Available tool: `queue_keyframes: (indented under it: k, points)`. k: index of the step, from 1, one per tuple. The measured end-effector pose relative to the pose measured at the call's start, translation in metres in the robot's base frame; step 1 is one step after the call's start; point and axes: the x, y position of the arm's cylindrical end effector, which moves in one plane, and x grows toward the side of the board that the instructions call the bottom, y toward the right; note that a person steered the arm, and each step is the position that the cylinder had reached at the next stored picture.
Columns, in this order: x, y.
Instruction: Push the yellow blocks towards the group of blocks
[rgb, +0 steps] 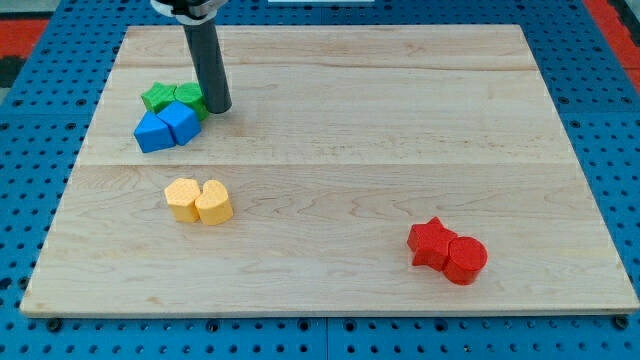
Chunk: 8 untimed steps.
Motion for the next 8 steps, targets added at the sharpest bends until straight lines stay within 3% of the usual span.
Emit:
queue_keyframes:
  k: [1, 2, 3, 4, 5, 6, 7, 8]
  points:
    - [0.005, 0.007]
    - [0.038, 0.078]
    - [0.116, 0.075]
    - [0.168, 0.034]
    - [0.154, -0.015]
    - [0.137, -0.016]
    - [0.198, -0.021]
    - [0.177, -0.039]
